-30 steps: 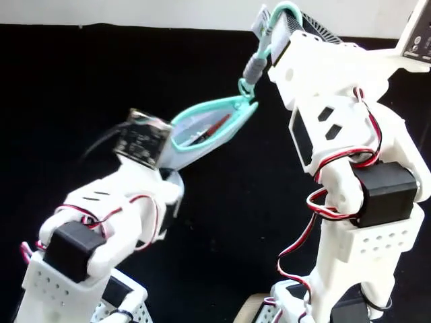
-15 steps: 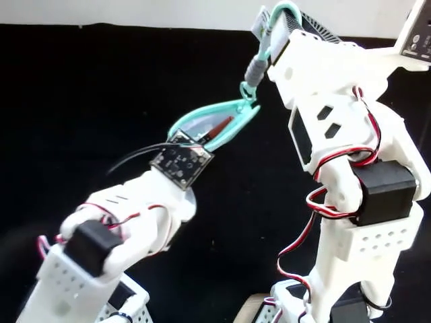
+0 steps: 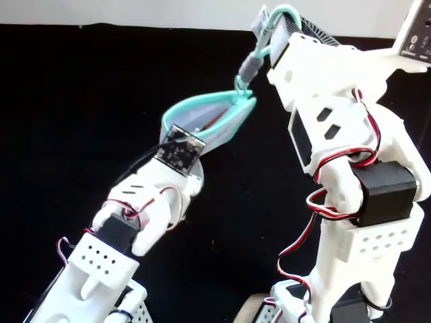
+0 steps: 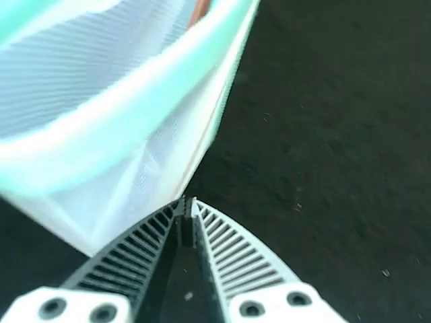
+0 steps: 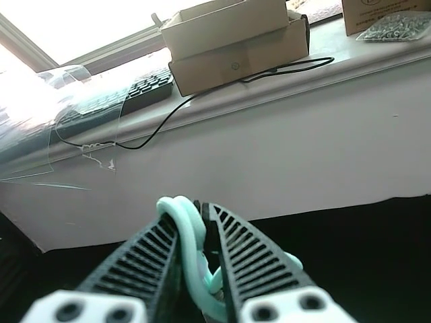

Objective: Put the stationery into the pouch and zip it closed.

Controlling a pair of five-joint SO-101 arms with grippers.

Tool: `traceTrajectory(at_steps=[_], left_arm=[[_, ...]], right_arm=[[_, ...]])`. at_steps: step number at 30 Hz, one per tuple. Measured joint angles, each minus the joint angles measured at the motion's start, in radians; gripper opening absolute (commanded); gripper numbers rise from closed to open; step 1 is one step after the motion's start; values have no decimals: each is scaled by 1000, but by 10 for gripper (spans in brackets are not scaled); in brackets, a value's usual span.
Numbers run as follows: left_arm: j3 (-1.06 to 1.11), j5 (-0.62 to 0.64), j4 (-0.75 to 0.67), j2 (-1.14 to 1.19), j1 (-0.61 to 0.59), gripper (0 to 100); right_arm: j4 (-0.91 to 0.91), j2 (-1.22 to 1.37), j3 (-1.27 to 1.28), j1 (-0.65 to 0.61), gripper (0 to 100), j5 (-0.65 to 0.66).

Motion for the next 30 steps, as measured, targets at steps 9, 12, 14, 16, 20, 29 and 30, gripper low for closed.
traceTrajectory(at_steps=[9,12,14,16,20,29,30], left_arm=[[-58,0,-3,0,-57,7],[-84,0,-3,0,-57,7],[-103,0,0,0,-57,7],[-130,0,31,0,-57,7],[-201,0,124,0,-60,7],[-244,0,160,0,-60,7],[-244,0,160,0,-60,7]], right_arm=[[34,0,0,2,5,0],[34,0,0,2,5,0],[34,0,-9,2,5,0],[34,0,-38,0,5,0],[35,2,-94,0,5,0],[35,2,-140,2,5,0],[35,2,-140,2,5,0]])
